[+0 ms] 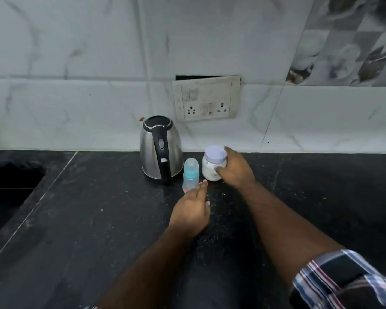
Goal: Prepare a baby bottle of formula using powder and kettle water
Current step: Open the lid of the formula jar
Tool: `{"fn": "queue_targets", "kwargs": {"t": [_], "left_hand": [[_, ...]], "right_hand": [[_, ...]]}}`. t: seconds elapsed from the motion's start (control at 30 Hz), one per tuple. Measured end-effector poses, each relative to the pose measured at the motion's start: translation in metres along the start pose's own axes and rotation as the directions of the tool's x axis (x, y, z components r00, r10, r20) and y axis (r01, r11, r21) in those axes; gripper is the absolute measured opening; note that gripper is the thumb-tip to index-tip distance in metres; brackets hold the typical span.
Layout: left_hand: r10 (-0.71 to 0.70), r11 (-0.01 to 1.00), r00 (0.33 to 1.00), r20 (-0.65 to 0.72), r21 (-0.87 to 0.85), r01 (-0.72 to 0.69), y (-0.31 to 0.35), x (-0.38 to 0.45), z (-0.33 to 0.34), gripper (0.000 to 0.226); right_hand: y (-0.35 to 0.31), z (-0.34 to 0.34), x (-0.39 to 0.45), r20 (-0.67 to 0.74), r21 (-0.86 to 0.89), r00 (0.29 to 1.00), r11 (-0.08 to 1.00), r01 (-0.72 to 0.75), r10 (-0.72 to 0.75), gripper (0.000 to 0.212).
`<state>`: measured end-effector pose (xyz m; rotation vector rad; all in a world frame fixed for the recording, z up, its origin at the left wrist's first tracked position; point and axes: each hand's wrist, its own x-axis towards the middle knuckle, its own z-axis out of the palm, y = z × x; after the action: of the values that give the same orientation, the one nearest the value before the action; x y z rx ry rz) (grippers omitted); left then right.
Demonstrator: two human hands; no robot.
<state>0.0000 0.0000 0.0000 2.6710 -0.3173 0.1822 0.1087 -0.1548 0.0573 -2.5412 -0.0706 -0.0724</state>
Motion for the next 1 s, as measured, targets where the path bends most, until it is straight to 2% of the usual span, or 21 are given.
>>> {"fn": "queue_targets", "kwargs": {"t": [0.17, 0.27, 0.33, 0.43, 0.63, 0.87, 0.93, 1.0], "left_hand": [[-0.089, 0.990, 0.996, 0.025, -0.111, 0.092, -0.003, 0.009, 0.005, 0.062], [-0.107, 0.985, 0.993, 0.041, -0.131, 0.112, -0.004, 0.010, 0.007, 0.062], [-0.116, 0.983, 0.992, 0.056, -0.139, 0.123, -0.006, 0.010, 0.009, 0.062], [-0.132, 0.975, 0.988, 0.075, -0.170, 0.143, -0.005, 0.009, 0.011, 0.062], [-0.189, 0.939, 0.974, 0.121, -0.268, 0.215, 0.001, 0.008, 0.007, 0.070], [-0.191, 0.792, 0.953, 0.237, -0.536, 0.292, 0.012, -0.002, 0.011, 0.118], [-0.186, 0.749, 0.945, 0.269, -0.584, 0.313, 0.016, -0.008, 0.013, 0.122], [-0.187, 0.704, 0.953, 0.240, -0.644, 0.300, 0.019, -0.015, 0.017, 0.114]], "right_hand": [[-0.004, 0.007, 0.045, 0.148, -0.101, 0.988, 0.994, 0.050, -0.035, 0.092], [-0.004, 0.017, 0.055, 0.251, -0.153, 0.968, 0.986, 0.059, -0.019, 0.088], [0.000, 0.020, 0.056, 0.232, -0.110, 0.972, 0.993, 0.052, -0.025, 0.078], [0.008, 0.015, 0.045, 0.132, -0.091, 0.990, 0.994, 0.052, -0.040, 0.064], [0.014, -0.008, 0.001, 0.126, -0.148, 0.992, 0.988, 0.037, -0.018, 0.064], [0.015, -0.024, -0.078, 0.215, -0.105, 0.976, 0.994, -0.013, 0.035, 0.071], [0.014, -0.024, -0.094, 0.254, -0.078, 0.967, 0.997, -0.008, 0.028, 0.083], [0.010, -0.025, -0.100, 0.296, -0.107, 0.955, 0.994, 0.009, 0.023, 0.093]]}}
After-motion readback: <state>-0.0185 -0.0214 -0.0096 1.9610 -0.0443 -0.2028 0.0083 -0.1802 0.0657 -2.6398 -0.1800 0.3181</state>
